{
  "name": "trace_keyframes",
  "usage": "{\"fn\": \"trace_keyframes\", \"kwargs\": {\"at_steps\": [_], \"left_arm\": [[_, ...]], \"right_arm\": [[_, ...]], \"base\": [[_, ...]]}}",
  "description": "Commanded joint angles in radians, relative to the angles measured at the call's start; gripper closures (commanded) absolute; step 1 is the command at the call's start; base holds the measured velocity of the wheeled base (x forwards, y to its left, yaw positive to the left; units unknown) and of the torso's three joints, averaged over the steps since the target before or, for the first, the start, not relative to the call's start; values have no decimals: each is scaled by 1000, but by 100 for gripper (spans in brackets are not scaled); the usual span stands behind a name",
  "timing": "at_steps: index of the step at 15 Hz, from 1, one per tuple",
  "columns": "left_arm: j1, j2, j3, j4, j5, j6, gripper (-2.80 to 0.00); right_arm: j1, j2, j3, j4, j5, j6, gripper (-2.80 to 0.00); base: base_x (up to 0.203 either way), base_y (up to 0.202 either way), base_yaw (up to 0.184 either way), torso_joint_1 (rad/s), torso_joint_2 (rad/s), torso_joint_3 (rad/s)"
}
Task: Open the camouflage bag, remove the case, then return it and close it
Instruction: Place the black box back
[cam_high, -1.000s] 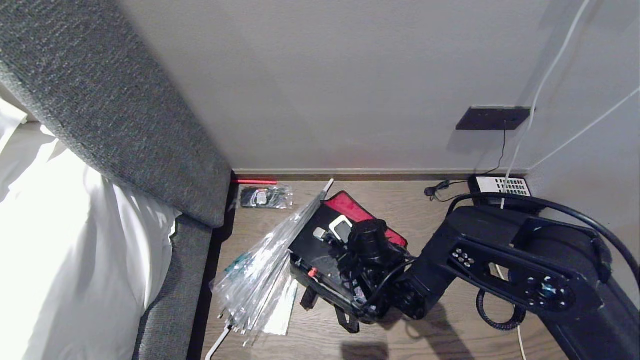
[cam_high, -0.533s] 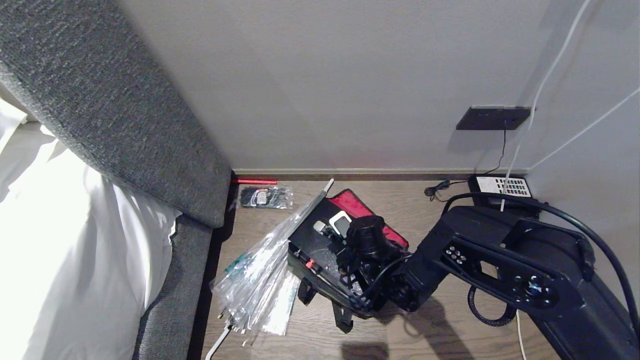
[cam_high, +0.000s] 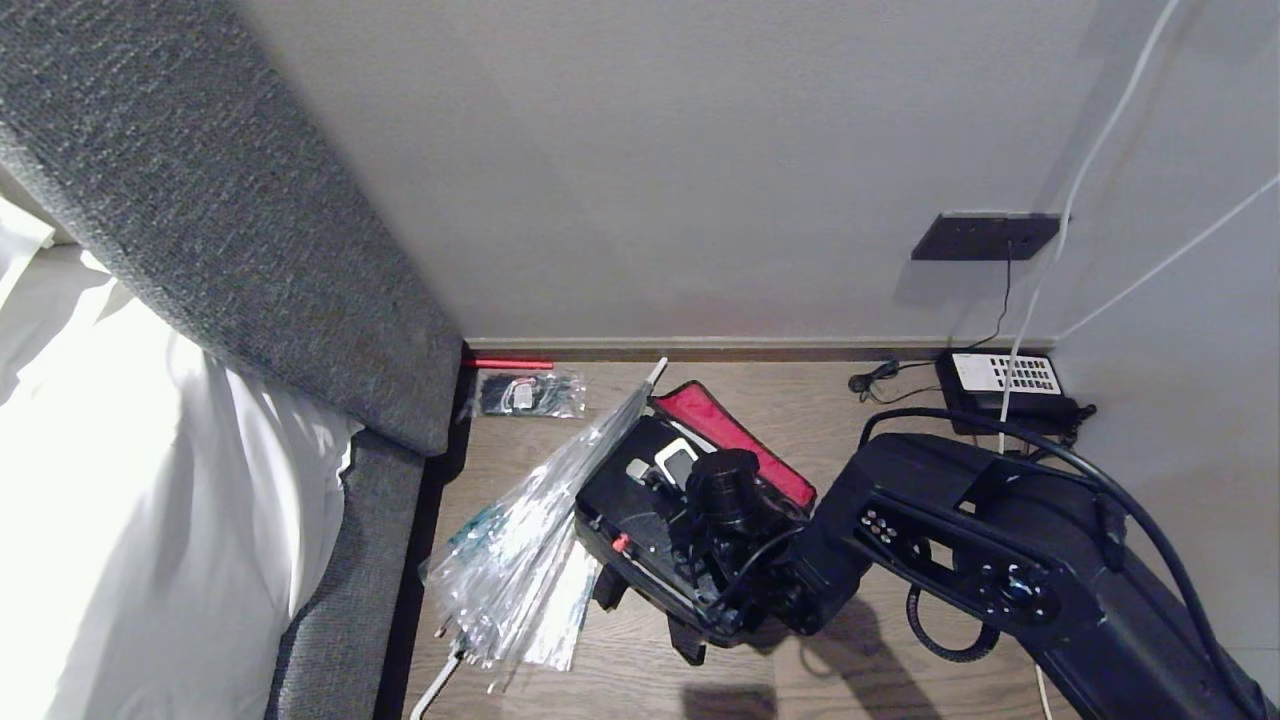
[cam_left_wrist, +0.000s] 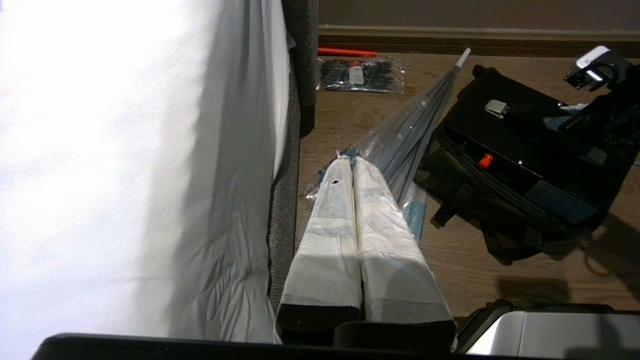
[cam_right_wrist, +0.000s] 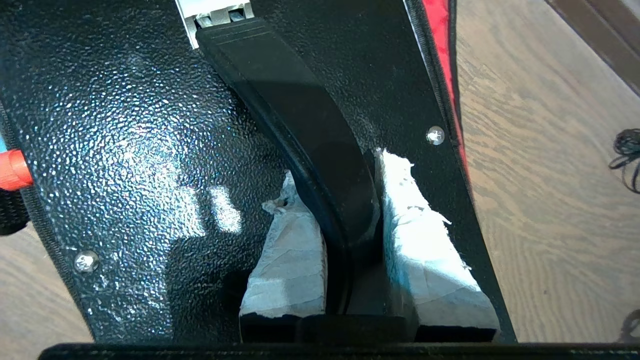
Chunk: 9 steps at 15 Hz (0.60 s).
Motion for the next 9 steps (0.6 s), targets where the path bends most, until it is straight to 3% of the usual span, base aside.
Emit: {"fn": "trace_keyframes", "kwargs": {"at_steps": [1,9], "left_arm": [[1,-3,0,0,0,0,0],[1,-3,0,0,0,0,0]], "right_arm": [[-4,24,-13,-4,-1,0,0],[-11,33,-35,5,0,16,0]], "base": [[0,0,0,0,0,0],[0,0,0,0,0,0]]}}
